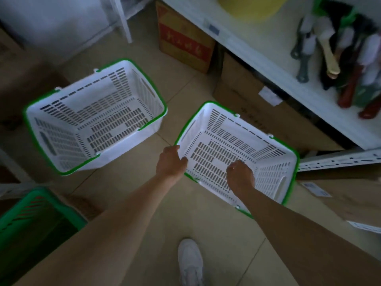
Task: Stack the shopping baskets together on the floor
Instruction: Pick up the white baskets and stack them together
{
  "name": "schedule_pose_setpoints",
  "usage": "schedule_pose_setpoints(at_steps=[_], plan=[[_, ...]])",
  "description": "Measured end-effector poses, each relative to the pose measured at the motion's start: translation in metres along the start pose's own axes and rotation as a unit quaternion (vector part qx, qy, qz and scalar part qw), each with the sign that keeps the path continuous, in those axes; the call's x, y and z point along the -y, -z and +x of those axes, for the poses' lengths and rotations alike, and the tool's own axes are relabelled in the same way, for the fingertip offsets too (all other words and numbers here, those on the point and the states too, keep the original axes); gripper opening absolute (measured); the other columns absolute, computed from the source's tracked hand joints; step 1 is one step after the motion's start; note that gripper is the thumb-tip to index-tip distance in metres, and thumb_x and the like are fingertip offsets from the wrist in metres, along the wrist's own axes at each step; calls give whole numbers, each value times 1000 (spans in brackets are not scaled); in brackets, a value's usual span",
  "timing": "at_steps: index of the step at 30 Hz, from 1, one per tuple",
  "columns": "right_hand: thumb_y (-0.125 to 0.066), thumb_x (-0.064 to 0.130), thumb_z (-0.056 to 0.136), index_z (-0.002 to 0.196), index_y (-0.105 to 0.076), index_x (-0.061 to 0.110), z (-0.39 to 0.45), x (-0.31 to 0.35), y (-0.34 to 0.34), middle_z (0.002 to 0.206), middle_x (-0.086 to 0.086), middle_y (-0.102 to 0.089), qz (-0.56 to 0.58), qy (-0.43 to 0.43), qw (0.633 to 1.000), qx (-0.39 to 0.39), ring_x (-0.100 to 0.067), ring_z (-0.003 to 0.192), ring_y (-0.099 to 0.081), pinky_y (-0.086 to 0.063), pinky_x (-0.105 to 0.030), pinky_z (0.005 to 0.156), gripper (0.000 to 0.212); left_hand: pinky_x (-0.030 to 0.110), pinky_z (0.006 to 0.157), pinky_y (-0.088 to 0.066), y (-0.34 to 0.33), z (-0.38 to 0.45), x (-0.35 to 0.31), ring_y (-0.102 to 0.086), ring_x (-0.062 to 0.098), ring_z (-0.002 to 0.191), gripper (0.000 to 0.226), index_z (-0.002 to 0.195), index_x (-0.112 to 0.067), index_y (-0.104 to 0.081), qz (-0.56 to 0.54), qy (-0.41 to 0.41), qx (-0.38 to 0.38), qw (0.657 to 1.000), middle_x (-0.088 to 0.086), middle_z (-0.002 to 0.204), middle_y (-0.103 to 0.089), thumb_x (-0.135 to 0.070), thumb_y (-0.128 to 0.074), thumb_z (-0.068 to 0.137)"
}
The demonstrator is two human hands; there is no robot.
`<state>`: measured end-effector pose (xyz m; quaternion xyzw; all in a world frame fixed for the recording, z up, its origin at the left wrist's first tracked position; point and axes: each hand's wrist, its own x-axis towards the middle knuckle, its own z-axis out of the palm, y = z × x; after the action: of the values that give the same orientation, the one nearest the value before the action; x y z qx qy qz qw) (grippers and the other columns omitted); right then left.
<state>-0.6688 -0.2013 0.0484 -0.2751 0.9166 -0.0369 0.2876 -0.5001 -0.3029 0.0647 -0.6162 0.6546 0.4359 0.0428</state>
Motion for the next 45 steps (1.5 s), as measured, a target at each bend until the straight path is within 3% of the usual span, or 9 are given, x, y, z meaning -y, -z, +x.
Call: schedule_pose_setpoints(at_steps=[6, 15, 20, 25, 29, 32, 34, 38, 45], plan=[[-43, 25, 99, 126, -53, 7, 28, -57, 21, 129, -15, -53, 34, -97, 994, -42, -32, 115, -57, -46, -39, 93, 33, 44, 115, -33, -18, 30, -14, -35, 31, 140, 64, 148, -19, -31, 114, -43, -3, 993, 8, 155, -33, -27, -51, 88], [-48, 21, 92, 122, -55, 7, 61, -108, 28, 126, -17, -53, 75, -174, 979, -71, -36, 115, -53, -45, -42, 97, 33, 53, 116, -27, -39, 75, -35, -23, 37, 146, 71, 151, -24, -20, 267, -51, -12, 962, 12, 161, -17, -30, -52, 88], [-47, 17, 92, 123, -52, 5, 75, -132, 25, 126, -17, -50, 125, -243, 954, -123, -36, 115, -51, -42, -43, 93, 34, 53, 115, -28, -52, 91, -50, -21, 38, 146, 77, 153, -24, -13, 259, -24, -31, 965, 11, 162, -12, -24, -54, 89], [-49, 16, 92, 124, -47, 4, 78, -145, 25, 124, -16, -46, 97, -268, 937, -201, -32, 110, -48, -43, -43, 84, 35, 51, 115, -30, -62, 105, -53, -25, 40, 143, 83, 154, -13, -6, 238, -1, -50, 970, 17, 161, -13, -22, -56, 89], [-48, 14, 93, 131, -43, -1, 89, -157, 14, 134, -20, -44, 178, -367, 902, -138, -35, 121, -45, -37, -45, 99, 41, 52, 112, -34, -62, 119, -56, -30, 43, 141, 84, 155, -9, -4, 187, 40, -53, 980, 19, 159, -18, -23, -56, 91], [-47, 13, 96, 142, -31, -3, 96, -159, 10, 146, -21, -37, 258, -408, 873, -65, -34, 133, -39, -29, -41, 110, 51, 53, 109, -37, -60, 125, -58, -36, 44, 137, 81, 154, -6, -7, 184, 58, -54, 980, 23, 154, -25, -24, -55, 91], [-47, 13, 96, 143, -29, -3, 98, -159, 9, 146, -22, -39, 268, -403, 873, -51, -35, 132, -42, -32, -40, 109, 53, 53, 105, -41, -59, 125, -57, -41, 45, 132, 74, 150, -4, -17, 192, 60, -66, 977, 24, 148, -32, -24, -56, 90], [-49, 12, 93, 128, -42, 0, 94, -155, 10, 130, -22, -50, 265, -392, 877, -80, -34, 103, -52, -43, -45, 97, 38, 52, 98, -47, -53, 117, -50, -50, 45, 121, 56, 138, 1, -33, 163, 96, -73, 979, 26, 139, -40, -24, -51, 92], [-46, 14, 90, 117, -46, 3, 91, -124, 16, 117, -20, -57, 237, -349, 900, -113, -38, 99, -60, -49, -51, 92, 29, 45, 103, -38, -32, 92, -29, -43, 40, 126, 49, 131, 14, -41, 246, 118, -79, 959, 30, 135, -44, -22, -41, 98]])
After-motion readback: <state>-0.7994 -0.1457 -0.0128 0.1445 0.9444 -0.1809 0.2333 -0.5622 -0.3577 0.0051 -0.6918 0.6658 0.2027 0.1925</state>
